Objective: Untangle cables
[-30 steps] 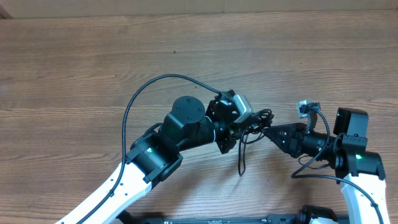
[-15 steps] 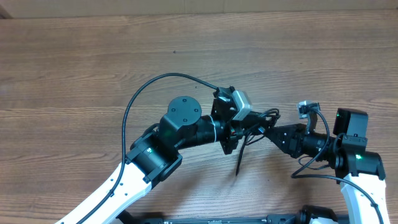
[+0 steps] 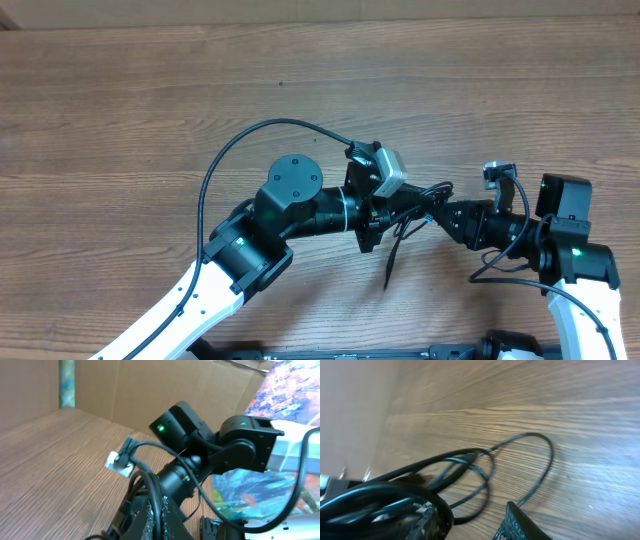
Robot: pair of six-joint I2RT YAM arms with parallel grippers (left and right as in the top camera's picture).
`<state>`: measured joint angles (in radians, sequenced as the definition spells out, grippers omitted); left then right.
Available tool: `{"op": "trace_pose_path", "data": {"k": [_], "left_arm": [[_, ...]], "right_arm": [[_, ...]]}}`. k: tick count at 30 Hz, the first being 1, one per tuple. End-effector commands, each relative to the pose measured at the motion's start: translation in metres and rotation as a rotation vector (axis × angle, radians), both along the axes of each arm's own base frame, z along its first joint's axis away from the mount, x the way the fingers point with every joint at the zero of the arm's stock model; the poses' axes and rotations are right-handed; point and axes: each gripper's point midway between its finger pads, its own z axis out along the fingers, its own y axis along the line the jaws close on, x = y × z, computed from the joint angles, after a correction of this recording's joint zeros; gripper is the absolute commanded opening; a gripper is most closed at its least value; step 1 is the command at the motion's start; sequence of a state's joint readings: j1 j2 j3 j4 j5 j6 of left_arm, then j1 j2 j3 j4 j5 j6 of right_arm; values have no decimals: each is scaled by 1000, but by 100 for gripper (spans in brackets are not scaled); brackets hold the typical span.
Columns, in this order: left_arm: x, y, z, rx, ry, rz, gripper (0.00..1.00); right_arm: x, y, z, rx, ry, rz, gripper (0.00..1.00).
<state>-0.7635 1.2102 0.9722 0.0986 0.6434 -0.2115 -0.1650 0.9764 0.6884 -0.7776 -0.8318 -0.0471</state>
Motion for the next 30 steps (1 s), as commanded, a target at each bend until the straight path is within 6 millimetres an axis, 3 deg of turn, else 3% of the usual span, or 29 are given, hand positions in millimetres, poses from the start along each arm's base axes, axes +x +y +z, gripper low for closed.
{"op": "trace_pose_path", "data": {"k": [1, 5, 14, 24, 30], "left_arm": [[-10, 3, 23, -55, -26, -46, 4], [-11, 2, 24, -58, -27, -53, 4], [-11, 2, 24, -58, -28, -53, 4], [-10, 3, 24, -58, -29, -50, 4], [3, 11, 19, -40, -10, -9, 4]], "right_arm": [[12, -20, -3, -77, 36, -124, 35], [14, -25, -6, -99, 54, -159, 37], [12, -66, -32, -239, 206, -421, 42], [7, -83, -40, -272, 282, -548, 48], [2, -92, -45, -294, 324, -618, 51]]}}
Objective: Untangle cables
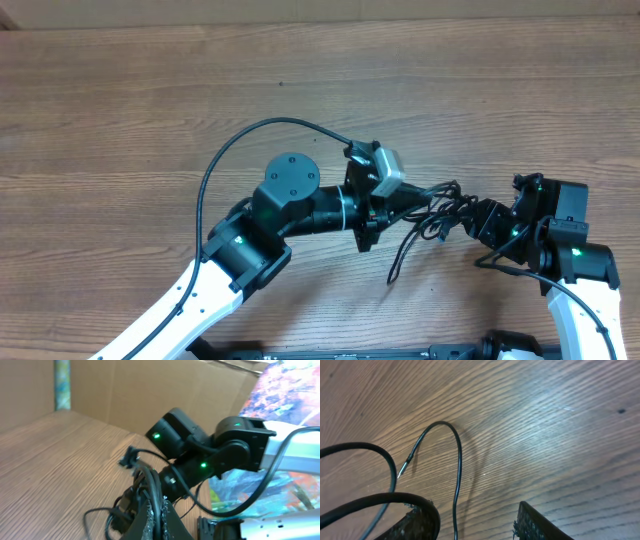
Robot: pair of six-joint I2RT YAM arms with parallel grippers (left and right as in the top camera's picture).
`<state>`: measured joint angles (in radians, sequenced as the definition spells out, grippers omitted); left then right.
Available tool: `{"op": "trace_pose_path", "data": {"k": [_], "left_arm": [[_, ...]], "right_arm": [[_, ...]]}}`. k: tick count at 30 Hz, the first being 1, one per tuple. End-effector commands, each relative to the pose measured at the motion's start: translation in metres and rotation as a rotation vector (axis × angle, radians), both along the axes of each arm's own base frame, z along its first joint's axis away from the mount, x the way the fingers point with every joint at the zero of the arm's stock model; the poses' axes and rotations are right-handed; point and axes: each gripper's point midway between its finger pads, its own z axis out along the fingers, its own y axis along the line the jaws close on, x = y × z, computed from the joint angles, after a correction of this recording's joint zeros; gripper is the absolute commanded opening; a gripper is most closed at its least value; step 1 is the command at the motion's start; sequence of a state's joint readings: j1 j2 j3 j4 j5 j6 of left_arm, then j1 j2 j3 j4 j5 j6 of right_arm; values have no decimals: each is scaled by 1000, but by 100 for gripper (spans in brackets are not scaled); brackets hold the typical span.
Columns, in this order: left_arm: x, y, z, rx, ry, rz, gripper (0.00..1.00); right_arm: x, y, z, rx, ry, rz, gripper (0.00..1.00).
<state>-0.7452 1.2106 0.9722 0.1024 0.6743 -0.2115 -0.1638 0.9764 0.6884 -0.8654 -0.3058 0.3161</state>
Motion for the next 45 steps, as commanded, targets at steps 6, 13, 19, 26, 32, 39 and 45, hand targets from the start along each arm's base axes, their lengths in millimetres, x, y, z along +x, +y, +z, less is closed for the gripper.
{"op": "trace_pose_path", "data": {"k": [6, 13, 19, 26, 32, 39, 45], "left_arm": [[18, 22, 7, -1, 32, 55, 4], [30, 32, -1, 22, 60, 97, 4], [41, 43, -10, 47, 95, 137, 4], [46, 49, -15, 62, 118, 159, 4], [47, 49, -15, 63, 117, 163, 4], [47, 50, -15, 63, 116, 167, 4], [47, 50, -15, 63, 116, 167, 4]], "right_arm": [[4, -24, 5, -67, 18, -156, 53], [0, -33, 2, -91, 45, -224, 61], [0, -35, 2, -95, 47, -234, 70], [1, -35, 2, -86, 45, -247, 100], [3, -30, 4, -60, 35, -231, 100], [15, 10, 21, 60, -88, 44, 100], [16, 46, 43, 175, -219, 294, 100]]}}
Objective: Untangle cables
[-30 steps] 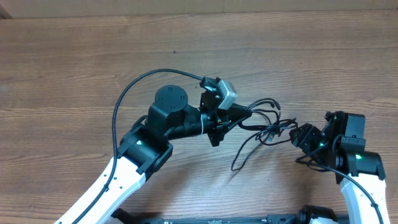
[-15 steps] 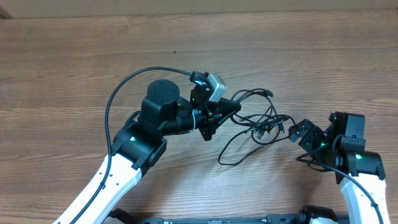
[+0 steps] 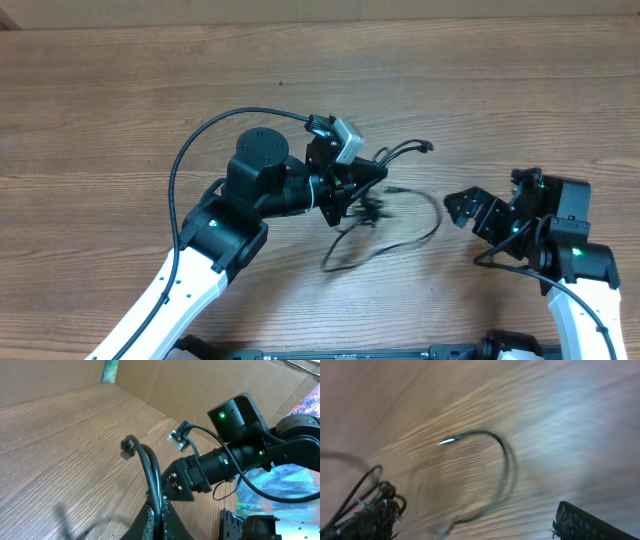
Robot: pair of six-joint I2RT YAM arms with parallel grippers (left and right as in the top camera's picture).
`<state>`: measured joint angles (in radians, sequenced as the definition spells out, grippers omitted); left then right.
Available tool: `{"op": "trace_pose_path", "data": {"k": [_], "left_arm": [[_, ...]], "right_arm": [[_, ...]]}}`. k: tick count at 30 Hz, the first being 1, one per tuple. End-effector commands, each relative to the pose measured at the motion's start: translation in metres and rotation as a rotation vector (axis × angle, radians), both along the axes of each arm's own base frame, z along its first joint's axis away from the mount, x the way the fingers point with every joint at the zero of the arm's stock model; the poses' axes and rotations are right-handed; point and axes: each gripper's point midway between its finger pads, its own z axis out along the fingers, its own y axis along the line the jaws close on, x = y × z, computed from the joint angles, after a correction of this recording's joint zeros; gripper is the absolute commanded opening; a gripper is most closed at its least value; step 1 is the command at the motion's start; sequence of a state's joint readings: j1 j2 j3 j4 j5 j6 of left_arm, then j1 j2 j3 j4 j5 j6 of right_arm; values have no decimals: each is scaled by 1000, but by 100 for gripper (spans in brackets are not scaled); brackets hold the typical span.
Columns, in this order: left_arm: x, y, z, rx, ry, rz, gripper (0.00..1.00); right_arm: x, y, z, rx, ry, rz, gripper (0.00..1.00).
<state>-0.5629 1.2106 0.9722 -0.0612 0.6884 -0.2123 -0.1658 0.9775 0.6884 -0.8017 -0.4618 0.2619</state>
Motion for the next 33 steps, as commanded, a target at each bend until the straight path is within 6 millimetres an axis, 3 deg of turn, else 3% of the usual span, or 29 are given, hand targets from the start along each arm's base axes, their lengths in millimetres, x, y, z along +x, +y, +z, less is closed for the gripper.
{"op": "trace_pose_path", "data": {"k": [1, 4, 11, 19, 26, 33], "left_arm": [[-2, 3, 18, -33, -19, 0, 4], [-2, 3, 18, -33, -19, 0, 4], [-3, 3, 18, -34, -19, -1, 4], [-3, 2, 19, -39, -23, -8, 4], [-3, 2, 21, -53, 2, -1, 4], [-15, -3, 30, -90, -8, -77, 4]], "right_arm": [[4, 26, 28, 83, -132, 192, 100], [1, 35, 34, 107, -174, 266, 100], [-20, 76, 70, 217, -446, 631, 100], [-32, 93, 75, 225, -514, 761, 100], [-50, 122, 87, 286, -588, 921, 100], [-51, 132, 89, 261, -630, 977, 100]]}}
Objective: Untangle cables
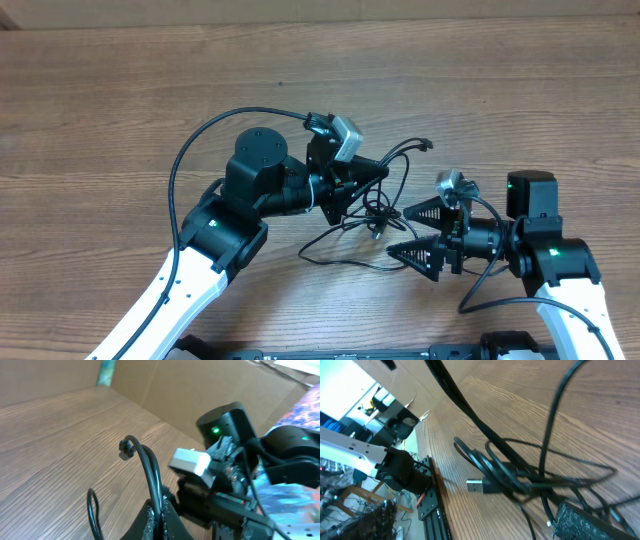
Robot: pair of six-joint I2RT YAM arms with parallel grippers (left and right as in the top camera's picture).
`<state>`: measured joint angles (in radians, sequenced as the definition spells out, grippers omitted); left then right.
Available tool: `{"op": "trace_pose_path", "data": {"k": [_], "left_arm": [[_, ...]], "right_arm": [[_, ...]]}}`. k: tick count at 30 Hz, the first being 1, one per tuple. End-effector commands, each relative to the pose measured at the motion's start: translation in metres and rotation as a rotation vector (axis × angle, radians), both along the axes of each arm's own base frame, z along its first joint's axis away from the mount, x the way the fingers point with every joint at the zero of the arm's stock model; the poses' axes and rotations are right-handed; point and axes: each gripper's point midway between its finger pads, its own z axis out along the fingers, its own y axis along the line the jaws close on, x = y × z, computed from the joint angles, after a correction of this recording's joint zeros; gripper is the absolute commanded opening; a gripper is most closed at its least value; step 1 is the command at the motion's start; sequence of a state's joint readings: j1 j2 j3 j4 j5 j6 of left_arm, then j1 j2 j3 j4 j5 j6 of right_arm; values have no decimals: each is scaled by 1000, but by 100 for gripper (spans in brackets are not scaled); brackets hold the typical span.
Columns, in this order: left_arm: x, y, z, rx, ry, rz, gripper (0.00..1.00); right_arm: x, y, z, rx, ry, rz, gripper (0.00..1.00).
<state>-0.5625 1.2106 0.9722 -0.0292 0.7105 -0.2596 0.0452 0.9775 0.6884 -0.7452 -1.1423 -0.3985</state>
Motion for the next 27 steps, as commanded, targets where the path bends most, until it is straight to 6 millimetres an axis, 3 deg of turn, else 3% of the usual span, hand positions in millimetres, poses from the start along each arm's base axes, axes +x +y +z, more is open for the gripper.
{"op": "trace_pose_path", "data": {"k": [1, 15, 27], "left_arm": [[-15, -1, 25, -61, -34, -79, 4], [-19, -3, 33, -97, -24, -105, 4], [-18, -3, 33, -95, -26, -100, 4]], "right_arm": [[4, 3, 11, -8, -67, 19, 100], [9, 5, 3, -5, -34, 25, 99], [-10, 25, 17, 99, -37, 168, 100]]}}
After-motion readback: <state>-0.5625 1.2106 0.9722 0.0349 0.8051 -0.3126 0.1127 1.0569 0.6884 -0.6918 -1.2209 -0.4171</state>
